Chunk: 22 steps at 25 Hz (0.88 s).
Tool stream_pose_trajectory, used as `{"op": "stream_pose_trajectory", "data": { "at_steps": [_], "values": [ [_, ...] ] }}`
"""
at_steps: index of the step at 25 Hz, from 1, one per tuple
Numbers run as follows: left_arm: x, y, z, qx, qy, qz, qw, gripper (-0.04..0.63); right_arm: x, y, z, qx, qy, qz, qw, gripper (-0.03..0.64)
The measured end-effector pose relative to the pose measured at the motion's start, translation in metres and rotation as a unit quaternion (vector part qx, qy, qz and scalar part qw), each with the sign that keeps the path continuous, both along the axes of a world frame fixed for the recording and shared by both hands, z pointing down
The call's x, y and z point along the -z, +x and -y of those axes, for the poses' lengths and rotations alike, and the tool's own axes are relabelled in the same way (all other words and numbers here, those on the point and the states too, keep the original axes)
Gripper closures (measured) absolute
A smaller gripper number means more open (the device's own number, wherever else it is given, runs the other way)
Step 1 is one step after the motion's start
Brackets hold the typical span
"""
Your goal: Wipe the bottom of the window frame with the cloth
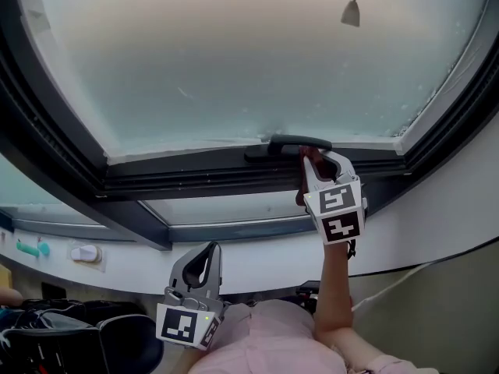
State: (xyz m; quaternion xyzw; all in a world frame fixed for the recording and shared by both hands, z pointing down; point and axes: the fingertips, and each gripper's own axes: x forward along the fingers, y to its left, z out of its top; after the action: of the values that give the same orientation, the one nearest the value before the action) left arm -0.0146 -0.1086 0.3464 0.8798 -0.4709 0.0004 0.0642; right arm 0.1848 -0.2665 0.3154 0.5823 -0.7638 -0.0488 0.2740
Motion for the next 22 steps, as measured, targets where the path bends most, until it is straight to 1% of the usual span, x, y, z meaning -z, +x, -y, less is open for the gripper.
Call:
{"op": "stream_pose_trajectory", "data": {
  "at_steps": [6, 12, 16, 19, 22],
  "values": [
    [0.0, 0.009, 0.003, -0.013, -0.001, 0.001, 0.9999, 0.595, 0.0, 0.001, -0.001, 0.017, 0.002, 0.014, 1.0, 0.566],
    [-0.001, 0.012, 0.003, -0.007, -0.002, 0.004, 1.0, 0.595, -0.001, 0.006, -0.002, 0.019, -0.001, 0.027, 0.999, 0.566],
    [-0.001, 0.013, 0.0, -0.001, -0.002, 0.005, 1.0, 0.595, -0.001, 0.026, -0.001, -0.006, -0.005, 0.019, 1.0, 0.566],
    [-0.001, 0.016, -0.001, 0.001, -0.002, 0.005, 1.0, 0.595, -0.001, 0.031, 0.003, 0.002, -0.014, 0.025, 1.0, 0.565],
    [-0.001, 0.024, -0.004, -0.002, 0.0, 0.004, 1.0, 0.595, -0.001, 0.029, 0.006, 0.006, -0.028, 0.007, 1.0, 0.565]
  ]
}}
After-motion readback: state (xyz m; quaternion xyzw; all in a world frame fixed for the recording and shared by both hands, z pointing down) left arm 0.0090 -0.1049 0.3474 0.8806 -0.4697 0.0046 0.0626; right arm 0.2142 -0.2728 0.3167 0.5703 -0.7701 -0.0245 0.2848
